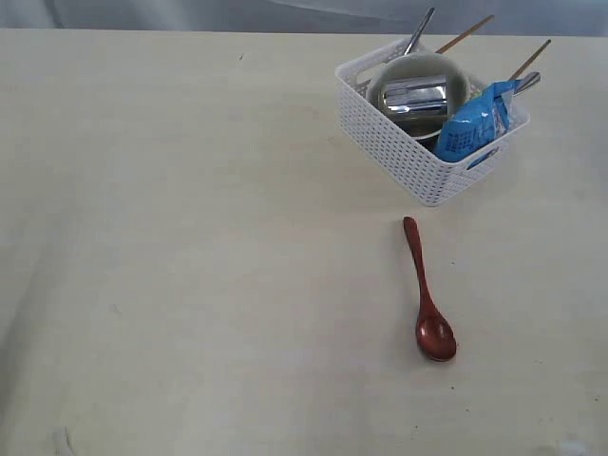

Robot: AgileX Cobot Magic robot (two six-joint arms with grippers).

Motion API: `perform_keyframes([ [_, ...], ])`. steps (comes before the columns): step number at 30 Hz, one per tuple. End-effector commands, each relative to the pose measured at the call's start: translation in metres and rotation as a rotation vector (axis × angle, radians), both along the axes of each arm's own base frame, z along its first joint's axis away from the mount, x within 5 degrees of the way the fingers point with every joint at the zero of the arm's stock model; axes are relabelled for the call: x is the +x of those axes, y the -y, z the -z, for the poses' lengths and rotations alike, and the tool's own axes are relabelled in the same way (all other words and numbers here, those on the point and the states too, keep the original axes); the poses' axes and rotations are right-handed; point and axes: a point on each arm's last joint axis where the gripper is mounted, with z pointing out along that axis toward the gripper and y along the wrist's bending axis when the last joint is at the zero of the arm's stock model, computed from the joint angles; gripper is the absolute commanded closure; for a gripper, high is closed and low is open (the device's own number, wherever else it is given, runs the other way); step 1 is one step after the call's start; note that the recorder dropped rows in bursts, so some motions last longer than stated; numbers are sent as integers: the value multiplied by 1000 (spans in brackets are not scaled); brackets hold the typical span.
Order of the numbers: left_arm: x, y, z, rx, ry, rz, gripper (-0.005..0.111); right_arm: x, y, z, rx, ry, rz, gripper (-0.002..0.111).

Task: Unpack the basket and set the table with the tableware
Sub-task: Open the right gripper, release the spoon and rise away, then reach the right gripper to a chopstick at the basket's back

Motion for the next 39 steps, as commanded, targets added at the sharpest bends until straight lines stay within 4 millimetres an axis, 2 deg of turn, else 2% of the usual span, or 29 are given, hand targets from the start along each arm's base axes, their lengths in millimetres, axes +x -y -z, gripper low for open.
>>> perform_keyframes([
  [1,0,0,0,-9,5,6,69,13,1,30,62,-63,31,75],
  [6,0,0,0,-9,5,6,69,18,1,49,86,-106,40,75],
  [15,0,0,0,-9,5,6,69,18,-2,52,144,-130,55,75],
  [22,0,0,0,-9,5,6,69,22,-2,65,149,-153,61,56],
  [25,0,0,0,-9,5,6,69,24,-2,73,153,-166,65,57],
  [33,0,0,0,-9,5,6,69,31,-2,78,189,-127,100,70],
  [39,0,0,0,-9,5,6,69,31,-2,78,205,-120,108,105],
])
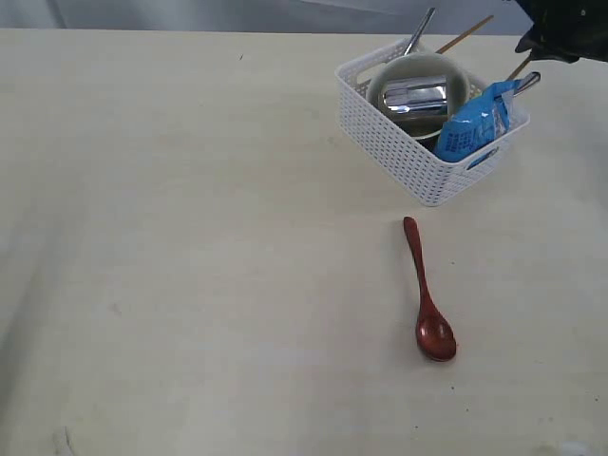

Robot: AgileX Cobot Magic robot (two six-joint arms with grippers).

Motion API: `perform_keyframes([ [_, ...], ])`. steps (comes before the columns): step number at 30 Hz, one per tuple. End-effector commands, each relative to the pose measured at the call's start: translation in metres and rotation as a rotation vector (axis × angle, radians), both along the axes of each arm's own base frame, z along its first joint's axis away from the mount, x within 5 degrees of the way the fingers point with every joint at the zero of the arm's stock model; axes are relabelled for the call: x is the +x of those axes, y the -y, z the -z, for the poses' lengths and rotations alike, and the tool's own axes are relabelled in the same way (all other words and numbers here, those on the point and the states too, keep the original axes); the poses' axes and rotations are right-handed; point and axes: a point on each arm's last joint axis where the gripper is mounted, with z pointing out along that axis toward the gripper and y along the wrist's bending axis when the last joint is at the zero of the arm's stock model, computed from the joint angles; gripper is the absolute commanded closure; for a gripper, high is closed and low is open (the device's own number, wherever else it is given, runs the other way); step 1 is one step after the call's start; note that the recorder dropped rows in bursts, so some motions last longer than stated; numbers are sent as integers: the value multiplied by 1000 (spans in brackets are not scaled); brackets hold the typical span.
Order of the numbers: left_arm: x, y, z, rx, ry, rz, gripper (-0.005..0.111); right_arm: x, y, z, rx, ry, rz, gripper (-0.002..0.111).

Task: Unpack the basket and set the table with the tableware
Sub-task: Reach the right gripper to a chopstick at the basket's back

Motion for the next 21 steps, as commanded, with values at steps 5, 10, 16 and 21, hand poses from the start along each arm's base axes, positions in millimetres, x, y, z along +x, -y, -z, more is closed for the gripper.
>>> perform_keyframes([
  [5,0,0,0,-9,5,6,69,1,3,-5,7,23,17,109],
  [10,0,0,0,-9,5,6,69,-5,4,-41,-15,129,12,109],
  [16,0,0,0,-9,5,6,69,-12,3,-64,-42,182,-16,109],
  [21,0,0,0,-9,5,6,69,-18,2,-78,-45,212,-19,109],
])
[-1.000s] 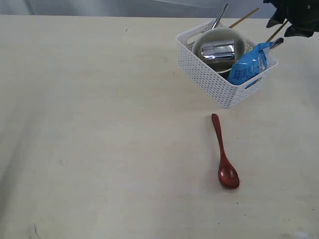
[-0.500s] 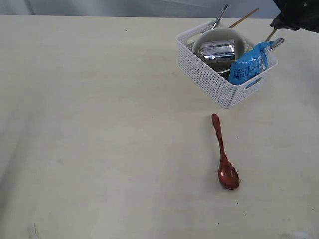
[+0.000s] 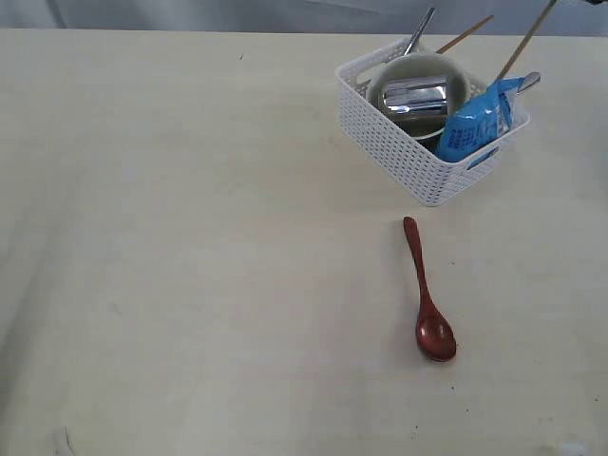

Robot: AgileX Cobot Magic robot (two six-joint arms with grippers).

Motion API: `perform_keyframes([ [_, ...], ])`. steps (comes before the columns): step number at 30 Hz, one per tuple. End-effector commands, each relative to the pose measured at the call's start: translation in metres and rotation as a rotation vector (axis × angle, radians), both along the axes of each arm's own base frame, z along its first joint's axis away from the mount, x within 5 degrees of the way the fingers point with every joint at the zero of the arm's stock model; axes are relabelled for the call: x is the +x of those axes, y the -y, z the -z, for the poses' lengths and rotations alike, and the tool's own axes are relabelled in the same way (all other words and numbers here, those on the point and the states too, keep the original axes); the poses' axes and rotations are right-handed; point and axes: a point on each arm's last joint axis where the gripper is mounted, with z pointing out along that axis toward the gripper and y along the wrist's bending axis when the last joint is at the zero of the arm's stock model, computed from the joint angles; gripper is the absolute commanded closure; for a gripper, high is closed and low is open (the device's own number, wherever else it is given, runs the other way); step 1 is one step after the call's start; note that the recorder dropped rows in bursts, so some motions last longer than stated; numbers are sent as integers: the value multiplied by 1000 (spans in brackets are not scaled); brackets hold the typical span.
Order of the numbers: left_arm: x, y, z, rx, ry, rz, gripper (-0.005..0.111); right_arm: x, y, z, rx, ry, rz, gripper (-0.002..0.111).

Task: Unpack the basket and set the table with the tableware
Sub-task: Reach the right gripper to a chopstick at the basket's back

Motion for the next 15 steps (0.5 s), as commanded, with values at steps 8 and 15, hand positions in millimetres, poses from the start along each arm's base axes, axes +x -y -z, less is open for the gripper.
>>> perform_keyframes([
  [8,0,0,0,-9,5,6,69,-15,4,-48,-90,153,-26,109],
  [15,0,0,0,-9,5,6,69,-29,3,-76,-137,233,-48,109],
])
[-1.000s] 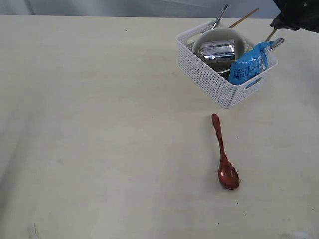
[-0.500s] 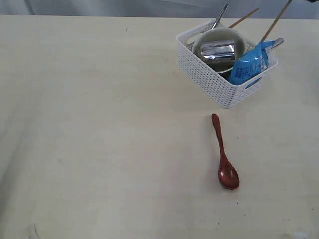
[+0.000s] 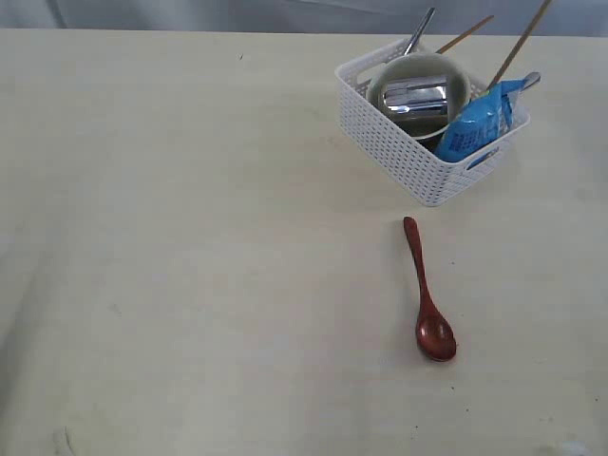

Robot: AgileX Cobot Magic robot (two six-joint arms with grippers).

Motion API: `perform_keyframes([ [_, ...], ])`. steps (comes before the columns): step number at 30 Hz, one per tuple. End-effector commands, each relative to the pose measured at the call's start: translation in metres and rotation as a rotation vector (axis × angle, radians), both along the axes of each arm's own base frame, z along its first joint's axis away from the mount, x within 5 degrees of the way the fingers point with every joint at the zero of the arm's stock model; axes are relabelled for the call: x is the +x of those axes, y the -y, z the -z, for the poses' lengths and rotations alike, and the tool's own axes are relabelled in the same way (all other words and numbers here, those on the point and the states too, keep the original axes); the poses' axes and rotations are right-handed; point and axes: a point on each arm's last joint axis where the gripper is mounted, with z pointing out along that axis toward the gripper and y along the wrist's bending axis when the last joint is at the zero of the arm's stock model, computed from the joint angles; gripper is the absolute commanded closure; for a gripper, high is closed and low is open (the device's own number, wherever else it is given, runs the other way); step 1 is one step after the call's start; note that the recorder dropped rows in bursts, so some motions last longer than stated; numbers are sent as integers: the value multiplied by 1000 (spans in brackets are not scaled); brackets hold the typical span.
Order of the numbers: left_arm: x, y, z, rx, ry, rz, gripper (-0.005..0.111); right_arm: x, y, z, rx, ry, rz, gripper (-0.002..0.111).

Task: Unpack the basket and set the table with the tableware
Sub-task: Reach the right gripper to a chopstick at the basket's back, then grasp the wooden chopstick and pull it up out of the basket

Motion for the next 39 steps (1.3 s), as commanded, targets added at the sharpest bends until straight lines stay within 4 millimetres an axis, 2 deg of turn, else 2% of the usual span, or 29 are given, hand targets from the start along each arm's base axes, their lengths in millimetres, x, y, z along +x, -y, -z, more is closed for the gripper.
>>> perform_keyframes([
  [1,0,0,0,-9,5,6,69,-9,3,-21,-43,63,-7,109],
  [20,0,0,0,-9,5,6,69,-48,-3,-70,-74,154,-49,109],
  [34,0,0,0,-9,5,6,69,-58,-62,-77,-145,193,-261,109],
  [39,0,0,0,-9,5,6,69,-59,-70,-77,-146,191,-287,109],
])
